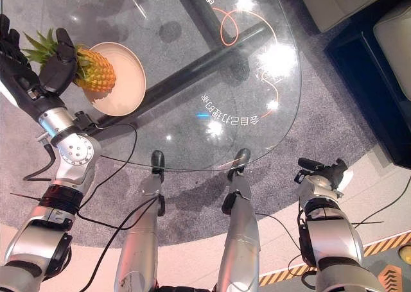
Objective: Pick up the fruit to the plate
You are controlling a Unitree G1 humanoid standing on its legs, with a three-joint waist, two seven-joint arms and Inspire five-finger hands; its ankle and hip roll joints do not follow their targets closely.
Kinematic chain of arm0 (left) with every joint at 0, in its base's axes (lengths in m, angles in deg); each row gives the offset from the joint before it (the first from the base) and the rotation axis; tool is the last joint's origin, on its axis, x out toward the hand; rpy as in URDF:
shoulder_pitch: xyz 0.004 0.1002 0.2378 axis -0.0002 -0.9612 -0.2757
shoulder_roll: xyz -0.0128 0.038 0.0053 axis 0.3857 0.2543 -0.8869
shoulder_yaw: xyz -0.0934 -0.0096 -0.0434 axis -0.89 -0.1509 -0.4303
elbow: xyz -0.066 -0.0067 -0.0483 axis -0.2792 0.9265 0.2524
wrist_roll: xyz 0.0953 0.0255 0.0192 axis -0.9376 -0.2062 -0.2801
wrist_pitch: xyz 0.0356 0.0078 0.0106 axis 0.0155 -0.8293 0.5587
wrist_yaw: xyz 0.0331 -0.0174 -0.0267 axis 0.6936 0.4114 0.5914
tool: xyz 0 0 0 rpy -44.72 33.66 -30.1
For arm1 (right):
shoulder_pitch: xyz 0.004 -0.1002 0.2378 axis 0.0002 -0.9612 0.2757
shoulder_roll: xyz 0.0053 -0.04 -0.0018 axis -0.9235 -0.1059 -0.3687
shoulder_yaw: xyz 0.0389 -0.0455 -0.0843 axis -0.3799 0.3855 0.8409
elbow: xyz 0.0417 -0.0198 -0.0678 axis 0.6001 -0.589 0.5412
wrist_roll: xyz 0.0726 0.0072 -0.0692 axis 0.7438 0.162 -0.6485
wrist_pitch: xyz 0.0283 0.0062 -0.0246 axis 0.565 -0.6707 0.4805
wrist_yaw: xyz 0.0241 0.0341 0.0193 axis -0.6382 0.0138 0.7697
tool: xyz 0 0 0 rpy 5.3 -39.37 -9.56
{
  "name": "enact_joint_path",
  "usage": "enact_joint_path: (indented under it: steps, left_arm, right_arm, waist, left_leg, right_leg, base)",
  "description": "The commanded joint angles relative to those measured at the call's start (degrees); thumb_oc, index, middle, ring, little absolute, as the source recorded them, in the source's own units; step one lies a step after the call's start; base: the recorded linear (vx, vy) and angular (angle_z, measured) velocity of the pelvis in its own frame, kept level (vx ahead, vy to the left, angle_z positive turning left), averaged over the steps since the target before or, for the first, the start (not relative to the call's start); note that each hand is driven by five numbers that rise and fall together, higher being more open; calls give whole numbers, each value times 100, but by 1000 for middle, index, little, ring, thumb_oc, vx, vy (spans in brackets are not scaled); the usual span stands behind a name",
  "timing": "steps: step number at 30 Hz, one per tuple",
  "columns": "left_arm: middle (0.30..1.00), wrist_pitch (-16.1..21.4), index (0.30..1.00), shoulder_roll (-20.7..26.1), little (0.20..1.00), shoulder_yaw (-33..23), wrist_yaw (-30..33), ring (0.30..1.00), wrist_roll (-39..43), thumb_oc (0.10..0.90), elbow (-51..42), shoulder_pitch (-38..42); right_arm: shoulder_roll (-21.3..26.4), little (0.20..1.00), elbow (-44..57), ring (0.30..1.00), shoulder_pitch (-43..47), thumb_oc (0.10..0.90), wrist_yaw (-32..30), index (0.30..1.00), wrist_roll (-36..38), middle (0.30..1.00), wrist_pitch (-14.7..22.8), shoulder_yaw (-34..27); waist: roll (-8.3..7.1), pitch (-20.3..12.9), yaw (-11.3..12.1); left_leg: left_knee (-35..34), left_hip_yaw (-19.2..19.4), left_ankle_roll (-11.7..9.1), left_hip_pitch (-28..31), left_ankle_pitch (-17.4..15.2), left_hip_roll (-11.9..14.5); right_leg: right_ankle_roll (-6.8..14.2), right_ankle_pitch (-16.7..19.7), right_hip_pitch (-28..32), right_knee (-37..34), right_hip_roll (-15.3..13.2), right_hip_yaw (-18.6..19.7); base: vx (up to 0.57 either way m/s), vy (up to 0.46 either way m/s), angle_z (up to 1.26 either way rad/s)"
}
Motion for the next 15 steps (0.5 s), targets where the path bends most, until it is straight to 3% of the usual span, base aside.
enact_joint_path:
  steps: [1,6,11,15]
  left_arm:
    - [900,506,900,315,900,-370,303,900,-606,800,-694,221]
    - [900,403,900,413,900,-393,195,900,-534,800,-905,236]
    - [900,-88,900,538,900,-445,-548,900,5,800,-891,39]
    - [900,-449,900,717,900,-543,-739,900,-66,800,-426,-355]
  right_arm:
    - [355,900,-235,900,-473,800,-296,900,113,900,84,-102]
    - [330,900,-258,900,-599,800,-218,900,131,900,154,-156]
    - [215,900,-274,900,-860,800,-123,900,56,900,230,-311]
    - [159,900,-233,900,-1167,800,-55,900,-43,900,273,-459]
  waist:
    - [170,-151,34]
    - [173,-151,30]
    - [170,-151,32]
    - [178,-151,20]
  left_leg:
    - [-81,-146,40,-120,91,106]
    - [-118,-141,39,73,73,103]
    - [-266,-100,23,547,78,106]
    - [-538,-92,7,1097,179,118]
  right_leg:
    - [600,-742,318,474,-376,191]
    - [621,-732,506,403,-398,228]
    - [680,-673,980,182,-430,291]
    - [748,-549,1542,-126,-480,372]
  base:
    - [0,0,0]
    - [0,0,0]
    - [6,-8,0]
    - [4,-11,0]
